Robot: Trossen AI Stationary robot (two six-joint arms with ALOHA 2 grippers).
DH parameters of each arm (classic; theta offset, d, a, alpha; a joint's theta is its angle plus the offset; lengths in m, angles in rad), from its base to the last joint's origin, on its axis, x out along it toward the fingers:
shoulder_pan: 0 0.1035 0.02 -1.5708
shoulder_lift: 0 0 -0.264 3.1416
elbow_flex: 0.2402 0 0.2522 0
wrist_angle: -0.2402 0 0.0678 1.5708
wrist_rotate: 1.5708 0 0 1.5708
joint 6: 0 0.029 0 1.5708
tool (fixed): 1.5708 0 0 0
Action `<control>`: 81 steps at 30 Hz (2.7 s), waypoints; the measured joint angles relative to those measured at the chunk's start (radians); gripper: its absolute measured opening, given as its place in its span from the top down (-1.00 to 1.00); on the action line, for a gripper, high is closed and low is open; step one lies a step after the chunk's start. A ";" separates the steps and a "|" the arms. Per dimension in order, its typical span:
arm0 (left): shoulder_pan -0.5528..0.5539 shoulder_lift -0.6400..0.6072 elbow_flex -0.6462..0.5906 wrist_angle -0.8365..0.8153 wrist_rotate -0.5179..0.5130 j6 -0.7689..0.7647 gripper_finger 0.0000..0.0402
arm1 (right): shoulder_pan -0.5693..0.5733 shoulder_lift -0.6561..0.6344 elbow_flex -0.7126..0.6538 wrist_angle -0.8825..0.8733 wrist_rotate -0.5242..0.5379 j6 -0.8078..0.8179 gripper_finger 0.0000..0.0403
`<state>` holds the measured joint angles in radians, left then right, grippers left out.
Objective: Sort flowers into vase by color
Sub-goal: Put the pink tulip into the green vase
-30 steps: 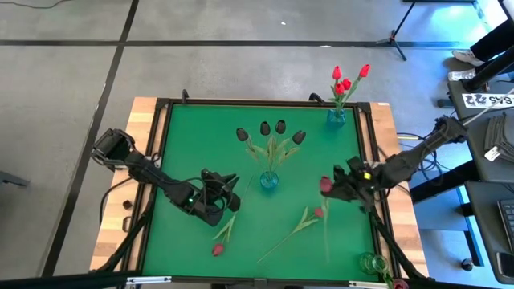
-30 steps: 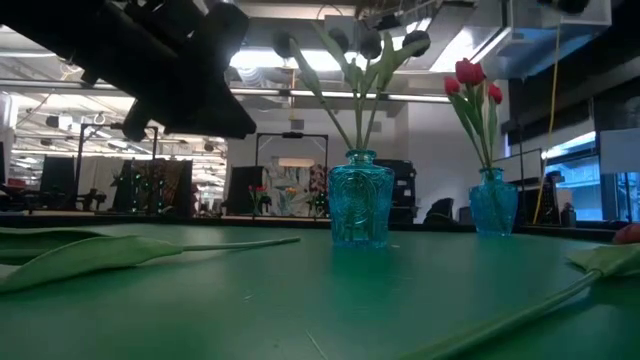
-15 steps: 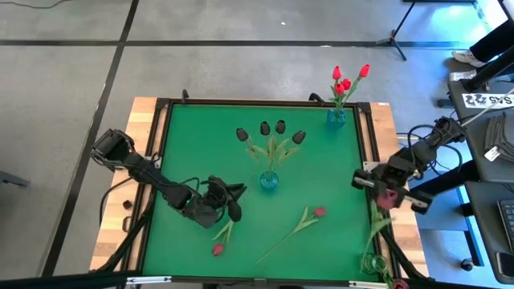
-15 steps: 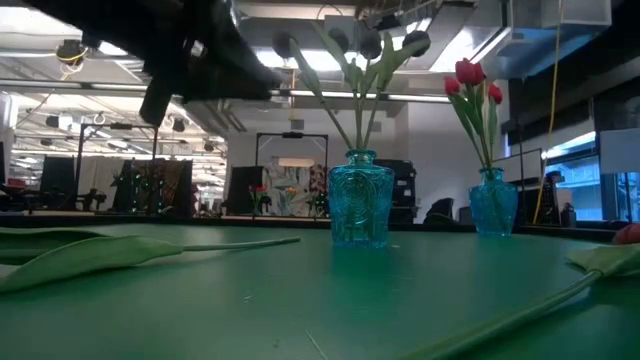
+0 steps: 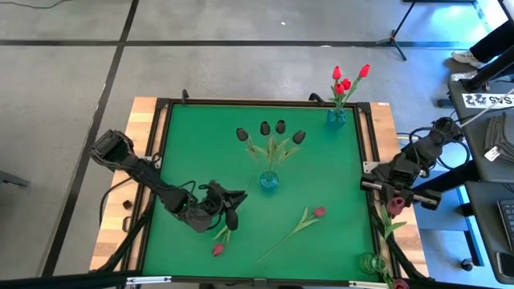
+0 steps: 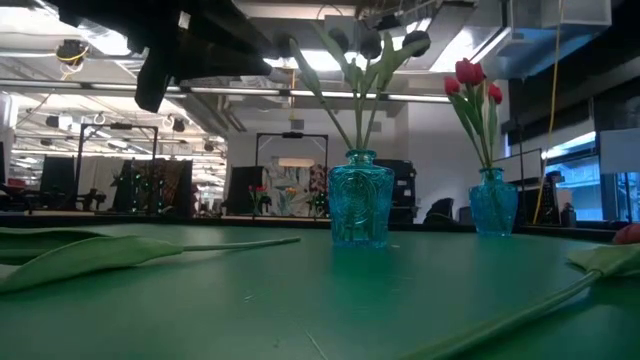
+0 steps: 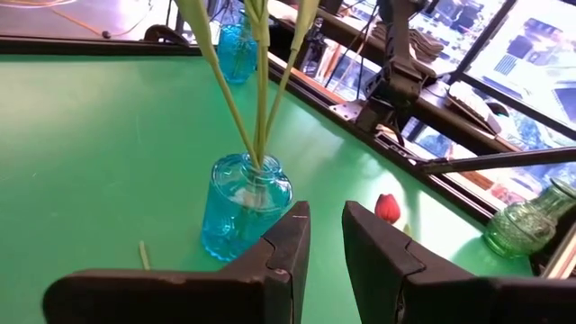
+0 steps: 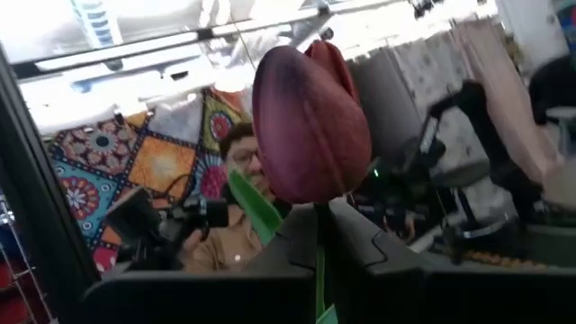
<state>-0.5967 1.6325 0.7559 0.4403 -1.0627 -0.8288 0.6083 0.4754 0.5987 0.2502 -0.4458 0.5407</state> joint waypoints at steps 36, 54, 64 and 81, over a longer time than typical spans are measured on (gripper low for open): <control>-0.068 0.000 0.000 0.050 0.012 0.026 0.67 | 0.002 0.109 -0.002 -0.072 -0.274 -0.209 0.88; -0.095 0.000 0.000 0.049 -0.001 0.028 0.67 | 0.329 0.186 -0.019 -0.070 -0.097 -0.279 0.86; -0.028 0.000 0.000 0.051 -0.001 0.027 0.67 | 0.409 0.190 -0.019 -0.186 0.008 -0.370 0.86; 0.045 0.000 0.000 0.079 0.065 0.050 0.67 | 0.406 0.199 -0.018 -0.318 0.019 -0.172 0.46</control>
<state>-0.5518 1.6325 0.7559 0.5196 -0.9980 -0.7788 1.0145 0.6740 0.5804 -0.0681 -0.4269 0.3684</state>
